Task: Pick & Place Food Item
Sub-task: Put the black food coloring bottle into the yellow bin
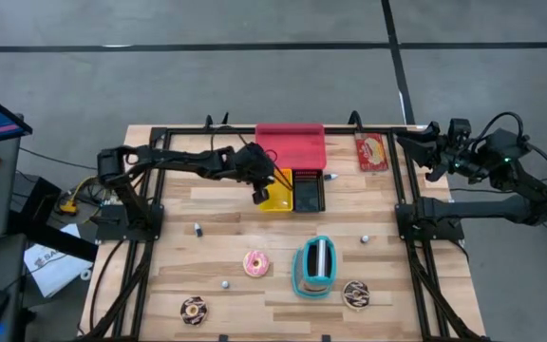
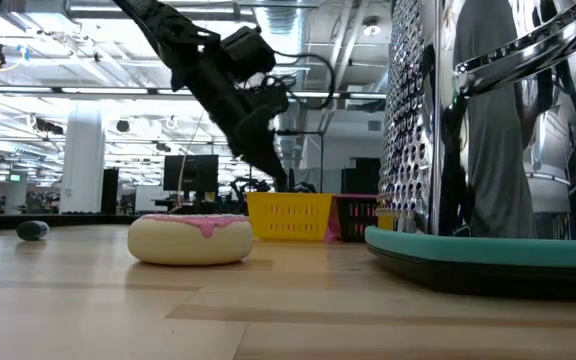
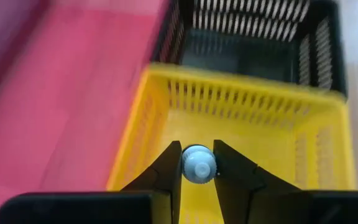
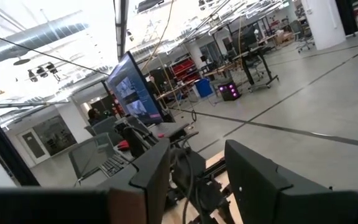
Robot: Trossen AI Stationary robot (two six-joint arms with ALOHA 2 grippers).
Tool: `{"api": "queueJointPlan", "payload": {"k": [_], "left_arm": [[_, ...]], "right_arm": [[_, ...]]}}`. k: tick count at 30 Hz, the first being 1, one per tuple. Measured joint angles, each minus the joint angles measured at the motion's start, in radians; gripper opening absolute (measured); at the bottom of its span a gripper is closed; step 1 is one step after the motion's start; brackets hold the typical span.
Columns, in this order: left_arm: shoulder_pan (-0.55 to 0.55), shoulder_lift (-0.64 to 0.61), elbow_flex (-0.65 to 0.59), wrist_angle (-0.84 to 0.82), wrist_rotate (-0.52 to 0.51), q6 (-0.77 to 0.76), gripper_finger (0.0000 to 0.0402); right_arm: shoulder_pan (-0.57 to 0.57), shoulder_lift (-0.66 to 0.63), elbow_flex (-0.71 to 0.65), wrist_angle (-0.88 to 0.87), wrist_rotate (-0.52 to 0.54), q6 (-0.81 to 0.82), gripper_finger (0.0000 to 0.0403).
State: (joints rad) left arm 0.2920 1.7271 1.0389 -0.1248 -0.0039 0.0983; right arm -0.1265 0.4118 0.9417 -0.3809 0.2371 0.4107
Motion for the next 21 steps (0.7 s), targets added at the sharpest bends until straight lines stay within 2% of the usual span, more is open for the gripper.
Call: {"api": "queueJointPlan", "payload": {"k": [13, 21], "left_arm": [[0.013, 0.011, -0.005, -0.063, -0.079, 0.059, 0.0071], [0.024, 0.011, -0.005, -0.051, -0.078, 0.062, 0.0082]], "right_arm": [[0.002, 0.001, 0.0, 0.0, -0.003, 0.004, 0.0147], [0.002, 0.001, 0.0, 0.0, -0.004, 0.001, 0.0147]]}}
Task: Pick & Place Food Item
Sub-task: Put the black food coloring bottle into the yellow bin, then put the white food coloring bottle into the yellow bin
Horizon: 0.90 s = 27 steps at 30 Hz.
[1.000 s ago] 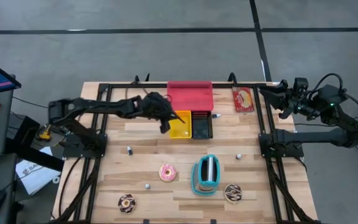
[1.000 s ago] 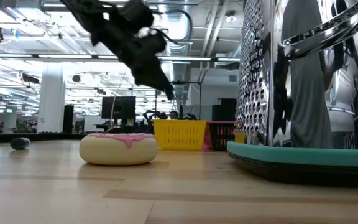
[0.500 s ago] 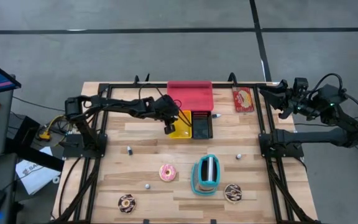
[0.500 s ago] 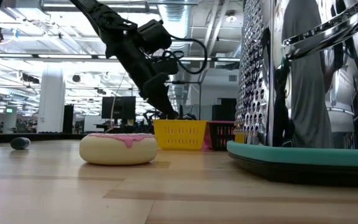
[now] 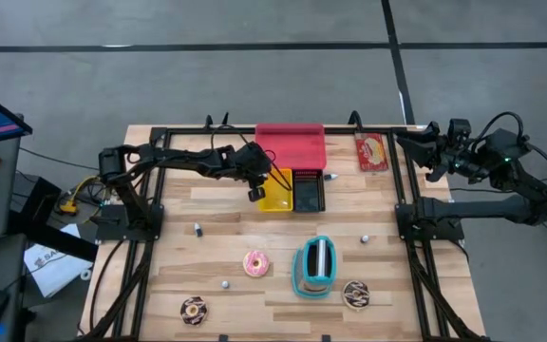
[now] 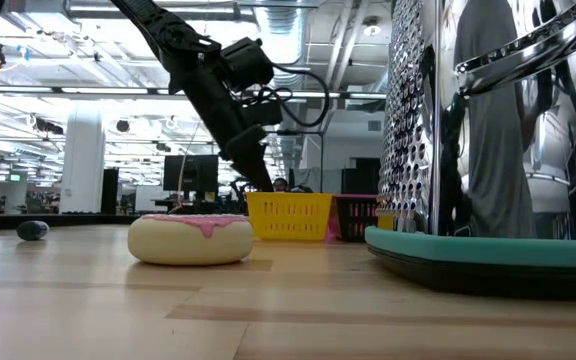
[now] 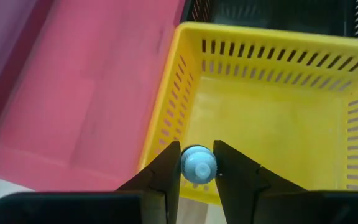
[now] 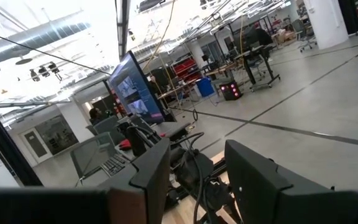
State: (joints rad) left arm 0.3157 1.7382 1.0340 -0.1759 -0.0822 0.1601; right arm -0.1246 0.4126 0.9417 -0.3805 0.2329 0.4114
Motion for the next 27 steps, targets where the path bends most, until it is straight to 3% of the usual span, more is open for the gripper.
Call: {"api": "queueJointPlan", "payload": {"k": [14, 18, 24, 27], "left_arm": [[0.0, -0.002, 0.0, 0.026, 0.0, -0.009, 0.0156], [0.0, -0.066, -0.002, 0.002, 0.015, -0.039, 0.0169], [-0.001, -0.273, -0.002, -0.283, 0.045, -0.126, 0.0178], [-0.003, -0.386, -0.038, -0.44, 0.116, -0.246, 0.0179]], "right_arm": [[0.0, 0.0, 0.0, 0.0, -0.021, 0.007, 0.0147], [0.0, 0.0, 0.0, 0.01, -0.023, 0.007, 0.0147], [0.0, 0.0, 0.0, 0.027, -0.025, 0.023, 0.0147], [0.0, 0.0, 0.0, 0.027, -0.025, 0.03, 0.0147]]}}
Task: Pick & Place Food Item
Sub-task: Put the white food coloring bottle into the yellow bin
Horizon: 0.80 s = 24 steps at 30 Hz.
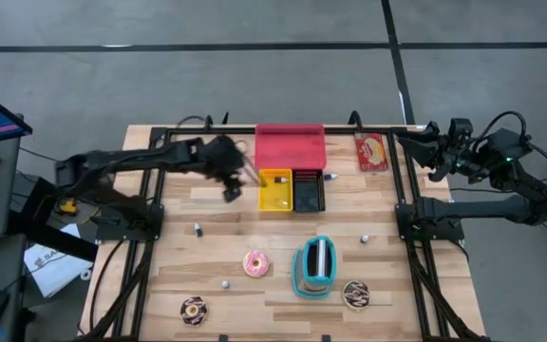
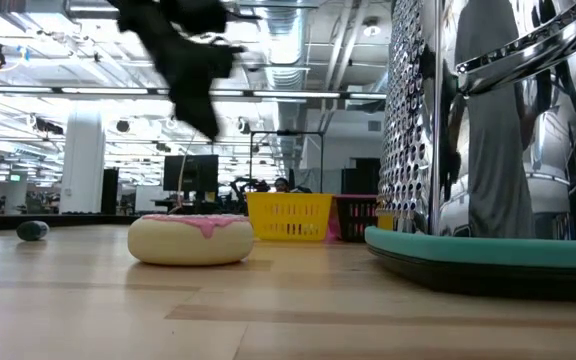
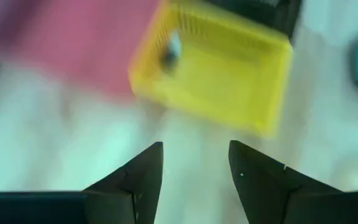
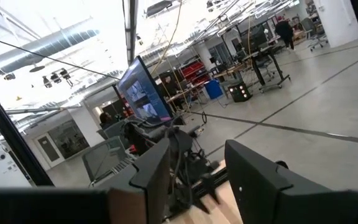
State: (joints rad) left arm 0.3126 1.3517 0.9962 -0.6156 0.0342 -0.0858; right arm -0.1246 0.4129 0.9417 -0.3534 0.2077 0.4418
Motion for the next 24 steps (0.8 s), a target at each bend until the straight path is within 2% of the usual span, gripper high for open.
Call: {"api": "queueJointPlan", "payload": {"k": [4, 9, 14, 18, 21, 24], "left_arm": [[-0.027, -0.135, -0.104, -0.188, 0.053, -0.311, 0.0177], [-0.123, -0.299, -0.251, -0.202, 0.068, -0.738, 0.0175], [-0.222, -0.34, -0.351, -0.242, 0.069, -1.191, 0.0172], [-0.278, -0.331, -0.372, -0.285, 0.04, -1.349, 0.0164], [-0.307, -0.325, -0.372, -0.285, -0.029, -1.432, 0.0162], [-0.318, -0.291, -0.372, -0.287, -0.04, -1.487, 0.0162]], "right_arm": [[0.0, 0.008, 0.0, 0.002, -0.001, 0.004, 0.0147], [0.0, 0.015, 0.0, 0.004, -0.001, 0.004, 0.0147], [0.0, 0.018, 0.0, 0.006, 0.0, 0.004, 0.0147], [0.0, 0.021, 0.0, 0.023, 0.001, 0.019, 0.0147], [0.0, 0.028, 0.0, 0.036, 0.002, 0.022, 0.0147], [0.0, 0.035, 0.0, 0.049, 0.002, 0.022, 0.0147]]}}
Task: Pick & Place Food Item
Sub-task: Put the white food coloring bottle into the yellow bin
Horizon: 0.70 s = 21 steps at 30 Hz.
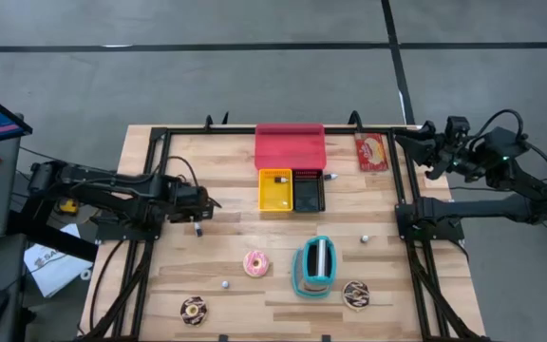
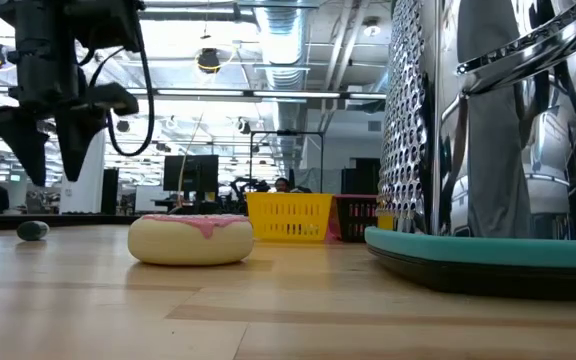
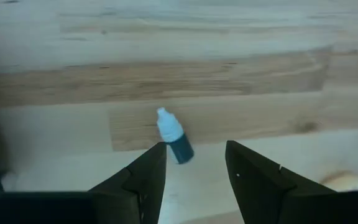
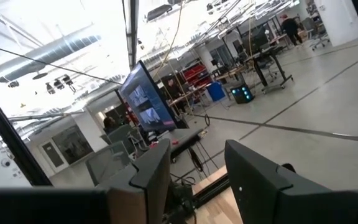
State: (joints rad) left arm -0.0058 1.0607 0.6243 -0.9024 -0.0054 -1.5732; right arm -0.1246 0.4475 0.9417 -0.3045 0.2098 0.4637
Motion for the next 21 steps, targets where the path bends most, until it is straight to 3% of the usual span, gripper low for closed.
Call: {"api": "queueJointPlan", "payload": {"k": [21], "left_arm": [[-0.104, 0.268, 0.0, 0.107, 0.014, -0.137, 0.0136]], "right_arm": [[0.0, 0.017, 0.0, -0.001, -0.002, 0.004, 0.0147]]}}
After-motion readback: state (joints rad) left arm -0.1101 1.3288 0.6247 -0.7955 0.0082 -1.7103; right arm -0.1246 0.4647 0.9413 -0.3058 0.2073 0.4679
